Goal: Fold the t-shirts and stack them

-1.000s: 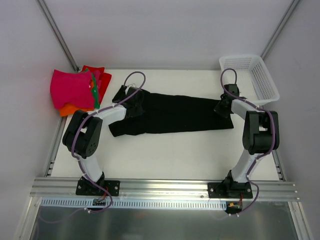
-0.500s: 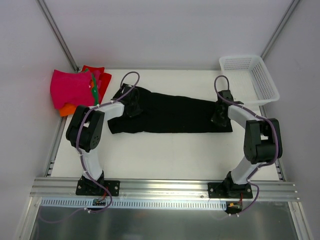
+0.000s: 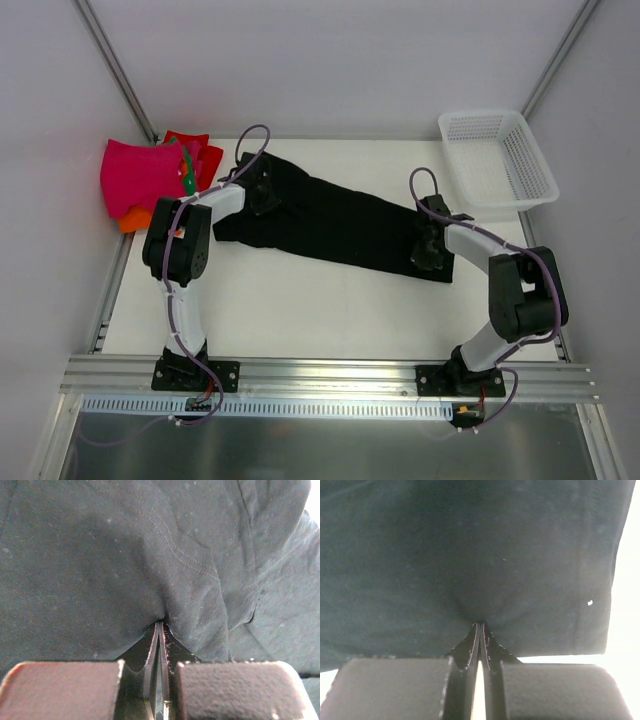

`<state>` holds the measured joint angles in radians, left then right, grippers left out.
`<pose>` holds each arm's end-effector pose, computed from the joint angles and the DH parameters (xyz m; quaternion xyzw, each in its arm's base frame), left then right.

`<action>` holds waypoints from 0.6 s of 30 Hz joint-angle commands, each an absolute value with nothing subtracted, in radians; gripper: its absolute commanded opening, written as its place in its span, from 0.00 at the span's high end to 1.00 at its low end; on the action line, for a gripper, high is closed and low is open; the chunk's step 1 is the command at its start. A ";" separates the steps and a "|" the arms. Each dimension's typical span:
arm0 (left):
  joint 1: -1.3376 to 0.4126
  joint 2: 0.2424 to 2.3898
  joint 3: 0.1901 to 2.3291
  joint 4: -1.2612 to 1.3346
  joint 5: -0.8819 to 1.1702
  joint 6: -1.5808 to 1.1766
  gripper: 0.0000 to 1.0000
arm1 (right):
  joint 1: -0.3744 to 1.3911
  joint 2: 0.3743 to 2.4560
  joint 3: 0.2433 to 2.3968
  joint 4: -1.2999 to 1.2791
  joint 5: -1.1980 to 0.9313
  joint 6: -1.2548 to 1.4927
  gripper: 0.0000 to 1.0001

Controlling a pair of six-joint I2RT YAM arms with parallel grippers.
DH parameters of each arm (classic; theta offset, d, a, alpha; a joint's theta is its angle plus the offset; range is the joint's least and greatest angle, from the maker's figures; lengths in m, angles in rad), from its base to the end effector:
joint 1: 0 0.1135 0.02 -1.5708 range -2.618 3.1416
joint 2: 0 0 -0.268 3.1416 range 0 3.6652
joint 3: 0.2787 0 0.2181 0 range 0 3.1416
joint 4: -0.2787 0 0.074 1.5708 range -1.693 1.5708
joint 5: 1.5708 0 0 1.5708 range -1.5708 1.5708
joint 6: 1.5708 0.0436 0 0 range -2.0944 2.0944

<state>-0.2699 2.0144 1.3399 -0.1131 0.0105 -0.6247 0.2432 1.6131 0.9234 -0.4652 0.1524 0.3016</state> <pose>0.4039 -0.1122 0.1881 -0.1611 0.9101 -0.1695 0.3420 0.2720 0.0607 0.1870 0.0442 0.9747 -0.0164 0.2183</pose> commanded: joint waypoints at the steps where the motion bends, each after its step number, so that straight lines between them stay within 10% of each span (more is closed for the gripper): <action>1: -0.249 2.058 1.437 -0.146 0.066 -0.580 1.00 | 0.274 1.577 0.897 -0.532 0.138 0.305 0.99; 18: -0.224 2.397 1.989 -0.250 0.444 -0.541 1.00 | 0.756 1.419 0.706 -0.431 -0.032 0.468 0.99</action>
<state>-0.2272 2.3489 1.8919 -0.2176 0.3016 -0.5461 0.6621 1.4372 0.7338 -0.4202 0.0227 0.4061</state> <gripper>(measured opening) 0.003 0.009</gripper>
